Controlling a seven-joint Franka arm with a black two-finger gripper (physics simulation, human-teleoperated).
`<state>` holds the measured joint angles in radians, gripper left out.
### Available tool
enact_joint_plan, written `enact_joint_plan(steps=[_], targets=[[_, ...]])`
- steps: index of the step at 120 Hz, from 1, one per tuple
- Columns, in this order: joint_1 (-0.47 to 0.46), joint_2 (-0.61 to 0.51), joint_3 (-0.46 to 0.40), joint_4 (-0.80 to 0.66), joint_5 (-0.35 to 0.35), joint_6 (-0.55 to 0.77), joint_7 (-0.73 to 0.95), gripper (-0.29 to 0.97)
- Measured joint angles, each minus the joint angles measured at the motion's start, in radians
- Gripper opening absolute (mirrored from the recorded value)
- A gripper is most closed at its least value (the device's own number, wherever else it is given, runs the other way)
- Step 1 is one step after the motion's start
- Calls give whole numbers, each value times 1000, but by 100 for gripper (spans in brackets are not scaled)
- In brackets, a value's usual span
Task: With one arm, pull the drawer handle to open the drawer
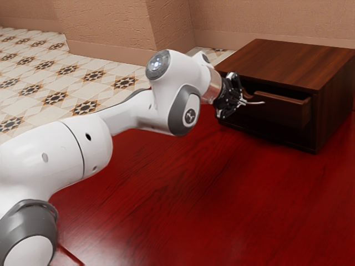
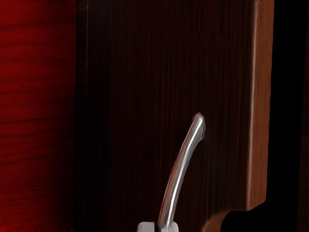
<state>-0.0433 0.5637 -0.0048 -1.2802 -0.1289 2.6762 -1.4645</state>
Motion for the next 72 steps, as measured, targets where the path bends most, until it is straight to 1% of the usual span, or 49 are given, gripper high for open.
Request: enact_joint_plan(steps=[37,72], targets=[[-9,-111,21,-144,-27,-1,-5,-10],[-9,-175,23,-234,-45,-2,-11,-10]])
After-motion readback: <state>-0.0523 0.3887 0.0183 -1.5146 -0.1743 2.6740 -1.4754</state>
